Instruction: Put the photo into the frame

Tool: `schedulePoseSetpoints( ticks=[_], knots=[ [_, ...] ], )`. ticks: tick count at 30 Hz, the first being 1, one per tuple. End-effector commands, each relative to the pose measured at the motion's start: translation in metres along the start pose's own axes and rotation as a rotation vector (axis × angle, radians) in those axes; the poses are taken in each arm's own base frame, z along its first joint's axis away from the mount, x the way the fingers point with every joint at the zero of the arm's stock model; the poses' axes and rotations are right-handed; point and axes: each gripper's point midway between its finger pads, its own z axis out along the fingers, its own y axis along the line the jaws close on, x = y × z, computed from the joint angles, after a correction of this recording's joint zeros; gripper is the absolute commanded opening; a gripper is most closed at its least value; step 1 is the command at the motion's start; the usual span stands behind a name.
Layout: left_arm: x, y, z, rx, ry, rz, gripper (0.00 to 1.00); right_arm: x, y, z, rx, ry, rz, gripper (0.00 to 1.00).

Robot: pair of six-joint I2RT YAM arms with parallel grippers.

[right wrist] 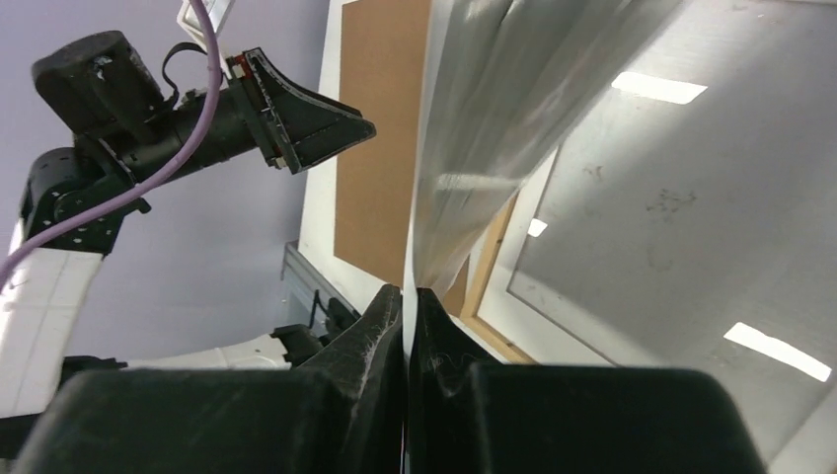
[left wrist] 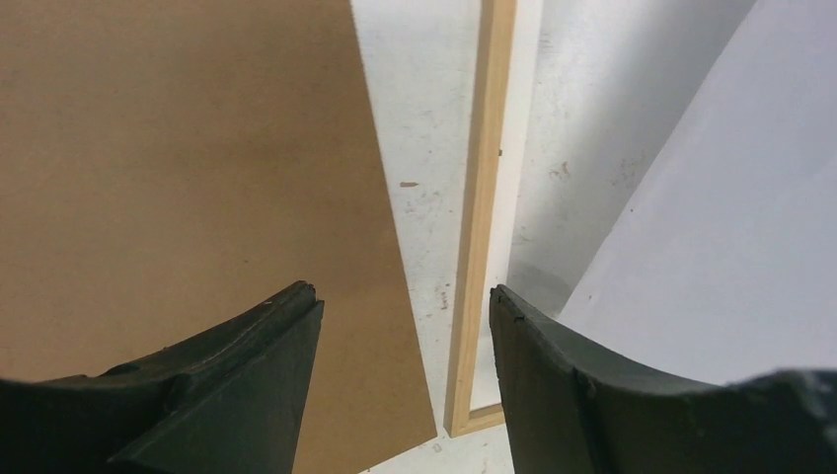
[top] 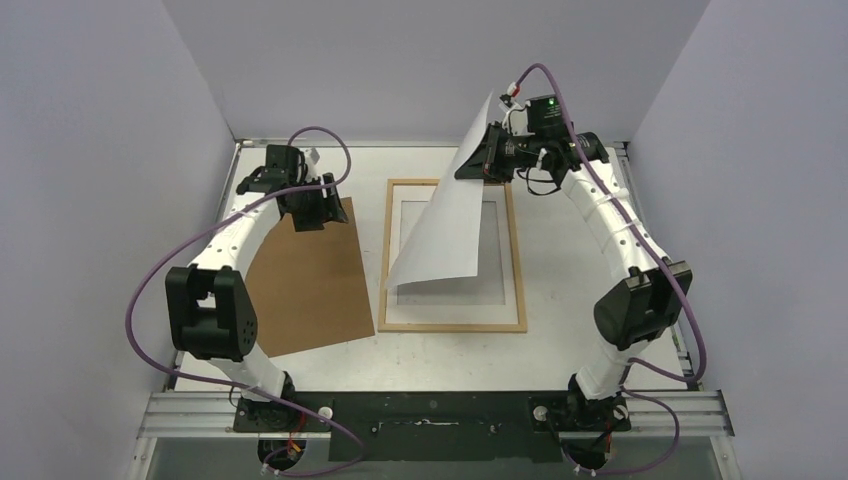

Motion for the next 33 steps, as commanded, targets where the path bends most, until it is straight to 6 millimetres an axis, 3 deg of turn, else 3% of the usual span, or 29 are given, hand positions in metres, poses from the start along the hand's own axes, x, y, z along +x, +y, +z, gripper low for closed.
schedulePoseSetpoints(
  ticks=[1, 4, 9, 13, 18, 21, 26, 33],
  knots=[
    [-0.009, 0.013, 0.002, 0.005, -0.036, -0.039, 0.61, -0.011, 0.048, -0.003, -0.179, -0.011, -0.009, 0.00],
    [-0.011, 0.016, 0.008, 0.006, -0.031, -0.058, 0.61, -0.010, 0.057, 0.002, -0.207, -0.001, -0.026, 0.00],
    [-0.016, 0.015, 0.015, 0.010, -0.038, -0.075, 0.61, 0.001, 0.030, 0.019, -0.154, 0.048, -0.011, 0.00],
    [-0.015, 0.016, 0.022, 0.016, -0.027, -0.092, 0.61, 0.009, -0.002, 0.030, -0.108, 0.081, 0.027, 0.00],
    [-0.009, 0.017, 0.030, 0.018, -0.012, -0.118, 0.61, 0.008, -0.057, 0.049, -0.031, 0.096, 0.074, 0.00],
    [-0.008, 0.018, 0.032, 0.017, -0.006, -0.128, 0.61, 0.020, -0.090, 0.057, 0.024, 0.155, 0.087, 0.00],
    [-0.005, 0.016, 0.034, 0.032, -0.005, -0.138, 0.61, 0.038, -0.138, 0.054, 0.111, 0.228, 0.134, 0.00],
    [-0.006, 0.012, 0.038, 0.049, -0.002, -0.147, 0.61, 0.057, -0.185, 0.047, 0.208, 0.318, 0.139, 0.00]
  ],
)
